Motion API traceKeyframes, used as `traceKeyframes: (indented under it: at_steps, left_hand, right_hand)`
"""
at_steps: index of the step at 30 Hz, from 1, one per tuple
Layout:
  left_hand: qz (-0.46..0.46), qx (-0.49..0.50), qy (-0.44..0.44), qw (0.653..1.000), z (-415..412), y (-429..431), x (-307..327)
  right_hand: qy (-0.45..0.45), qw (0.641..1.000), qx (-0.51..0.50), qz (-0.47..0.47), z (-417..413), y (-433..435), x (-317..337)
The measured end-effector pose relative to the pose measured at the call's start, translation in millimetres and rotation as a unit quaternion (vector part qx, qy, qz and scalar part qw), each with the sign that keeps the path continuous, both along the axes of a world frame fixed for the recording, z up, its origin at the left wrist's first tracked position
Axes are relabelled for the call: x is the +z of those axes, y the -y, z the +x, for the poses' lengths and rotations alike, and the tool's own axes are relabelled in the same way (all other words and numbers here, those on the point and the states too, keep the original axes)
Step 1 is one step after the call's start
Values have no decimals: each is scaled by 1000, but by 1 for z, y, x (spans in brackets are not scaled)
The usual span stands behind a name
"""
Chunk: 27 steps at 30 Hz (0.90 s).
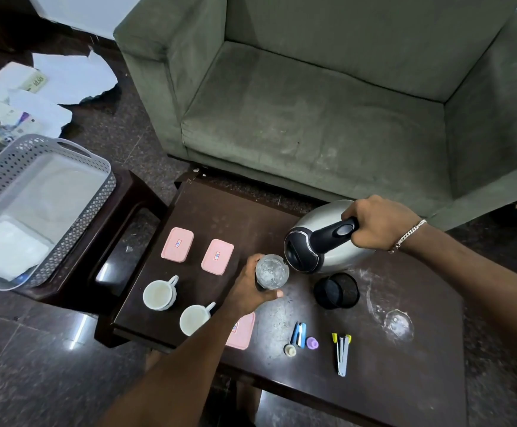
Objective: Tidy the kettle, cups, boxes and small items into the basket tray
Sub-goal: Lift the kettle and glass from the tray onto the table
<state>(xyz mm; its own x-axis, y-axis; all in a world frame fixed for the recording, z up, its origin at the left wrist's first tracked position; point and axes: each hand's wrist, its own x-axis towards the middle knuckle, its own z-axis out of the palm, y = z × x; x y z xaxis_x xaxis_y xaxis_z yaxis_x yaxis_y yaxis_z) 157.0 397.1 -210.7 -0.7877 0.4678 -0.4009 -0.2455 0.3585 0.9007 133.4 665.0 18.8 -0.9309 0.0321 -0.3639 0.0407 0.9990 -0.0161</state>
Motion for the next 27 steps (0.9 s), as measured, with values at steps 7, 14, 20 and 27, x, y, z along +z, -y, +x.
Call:
traceKeyframes:
  at_steps: [7,14,20,27]
  left_hand:
    - [-15,-35,16,999,-7,1,7]
    - [-75,-82,-4,994,-31,17,26]
    - [-36,-75,-46,995,-48,11,61]
    - [53,-49,-133,989,-91,7,123]
  right_hand:
    - [-7,991,-51,-126,-1,-12,4]
    - [-17,970,-143,-195,7,-17,20]
    - [-21,936,-229,-267,9,-17,32]
    - [-50,877,-246,-409,-11,14,49]
